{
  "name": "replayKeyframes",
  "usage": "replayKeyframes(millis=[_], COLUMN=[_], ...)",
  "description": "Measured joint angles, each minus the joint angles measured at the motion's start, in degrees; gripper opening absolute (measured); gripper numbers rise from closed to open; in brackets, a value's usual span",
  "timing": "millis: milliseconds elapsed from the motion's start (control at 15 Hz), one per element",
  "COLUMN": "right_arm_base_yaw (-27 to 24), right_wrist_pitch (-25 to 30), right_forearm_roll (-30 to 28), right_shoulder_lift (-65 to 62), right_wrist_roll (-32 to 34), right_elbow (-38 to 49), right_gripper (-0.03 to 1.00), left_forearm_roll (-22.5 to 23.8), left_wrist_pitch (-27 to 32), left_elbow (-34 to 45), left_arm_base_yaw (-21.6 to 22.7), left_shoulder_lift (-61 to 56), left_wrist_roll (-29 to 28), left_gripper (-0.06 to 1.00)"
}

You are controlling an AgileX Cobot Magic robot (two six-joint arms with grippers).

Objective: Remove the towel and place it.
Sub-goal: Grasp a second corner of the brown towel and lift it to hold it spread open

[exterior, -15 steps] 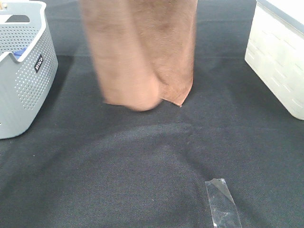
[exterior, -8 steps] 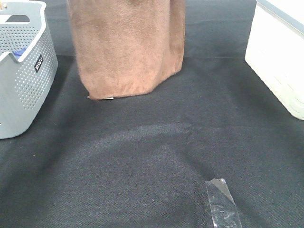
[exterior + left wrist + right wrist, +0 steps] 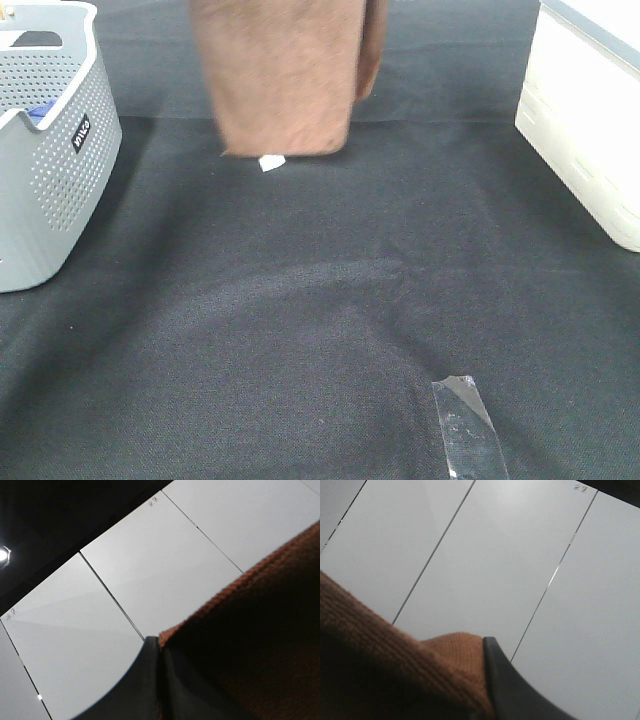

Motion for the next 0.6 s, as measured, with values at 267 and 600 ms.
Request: replayKeyframes(millis=[267, 600], right_arm_base_yaw=[-0.40, -0.52], right_wrist_pitch=[0.17, 5.67], right_forearm_roll=[-0.06, -0.06], right_shoulder_lift=[0.97, 1.20], right_wrist_roll=[2.98, 3.84], right_elbow=[-0.17, -0.17], right_gripper=[0.01, 0.01], left_forearm_roll=[0.00, 0.86], left_wrist_pitch=[4.41, 10.37], left_elbow=[-6.47, -6.65], left_arm_base_yaw=[-0.06, -0.17], left_shoulder_lift=[3.15, 3.21], left_wrist_roll=[-1.20, -1.32], left_gripper=[0.00, 0.00])
